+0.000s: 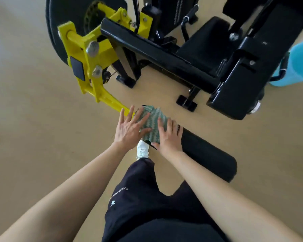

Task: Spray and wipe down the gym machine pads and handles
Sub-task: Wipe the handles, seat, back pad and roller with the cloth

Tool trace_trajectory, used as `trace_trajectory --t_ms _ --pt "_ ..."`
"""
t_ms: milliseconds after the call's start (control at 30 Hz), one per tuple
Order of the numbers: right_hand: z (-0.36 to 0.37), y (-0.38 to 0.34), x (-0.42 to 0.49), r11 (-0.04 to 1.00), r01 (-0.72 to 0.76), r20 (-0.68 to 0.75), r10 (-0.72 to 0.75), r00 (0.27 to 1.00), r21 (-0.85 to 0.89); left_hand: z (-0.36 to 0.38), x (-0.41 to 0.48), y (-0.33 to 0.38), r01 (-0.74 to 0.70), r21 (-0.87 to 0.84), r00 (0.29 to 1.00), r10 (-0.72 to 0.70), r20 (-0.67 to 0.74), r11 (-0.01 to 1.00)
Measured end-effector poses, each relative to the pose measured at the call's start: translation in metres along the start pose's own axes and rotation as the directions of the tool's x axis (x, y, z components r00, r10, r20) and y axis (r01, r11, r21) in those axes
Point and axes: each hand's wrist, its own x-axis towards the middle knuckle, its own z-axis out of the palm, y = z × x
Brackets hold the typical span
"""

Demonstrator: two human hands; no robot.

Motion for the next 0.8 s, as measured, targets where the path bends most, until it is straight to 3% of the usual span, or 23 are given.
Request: trace_trajectory --t_ms 133,200,267,333,400,500,567,700,800 --pt "-0.013 -0.014 0.005 0.984 0.050 0.030 -0.056 0.998 0.173 -0.007 0.003 -0.016 0.010 -0.042 0.996 -0.013 -0.087 0.999" --pt "-0.015 -0.005 -0.003 0.927 0.089 -0.057 -0.073 0.996 0.366 -0.014 0.004 -0.012 -0.010 -0.098 0.978 -0.011 -0.210 0.995" --pt "-0.011 0.012 -0.019 0.848 0.053 -0.187 0.055 0.981 0.527 -0.017 0.010 -0.007 -0.075 -0.138 0.962 0.035 -0.270 0.988" --pt "0.002 0.039 -0.040 0.834 -0.055 -0.341 0.283 0.896 0.549 -0.018 0.022 0.001 -0.149 -0.123 0.975 0.125 -0.181 0.981" --pt "0.018 0.071 -0.066 0.796 -0.245 -0.406 0.514 0.756 0.553 -0.013 0.034 0.012 -0.175 -0.053 0.984 0.174 -0.025 0.983" --pt "0.046 0.117 -0.106 0.615 -0.509 -0.291 0.762 0.578 0.602 -0.003 0.046 0.030 -0.151 0.058 0.987 0.147 0.061 0.987" --pt "0.065 0.142 -0.126 0.482 -0.566 -0.183 0.845 0.503 0.669 -0.001 0.051 0.044 -0.129 0.091 0.990 0.124 0.065 0.987" --pt "0.081 0.164 -0.142 0.365 -0.438 -0.044 0.807 0.589 0.821 0.000 0.051 0.086 -0.110 0.070 0.987 0.101 0.121 0.991" --pt "0.087 0.172 -0.143 0.234 -0.356 0.032 0.796 0.605 0.905 0.006 0.045 0.131 -0.181 0.076 0.976 0.169 0.138 0.981"
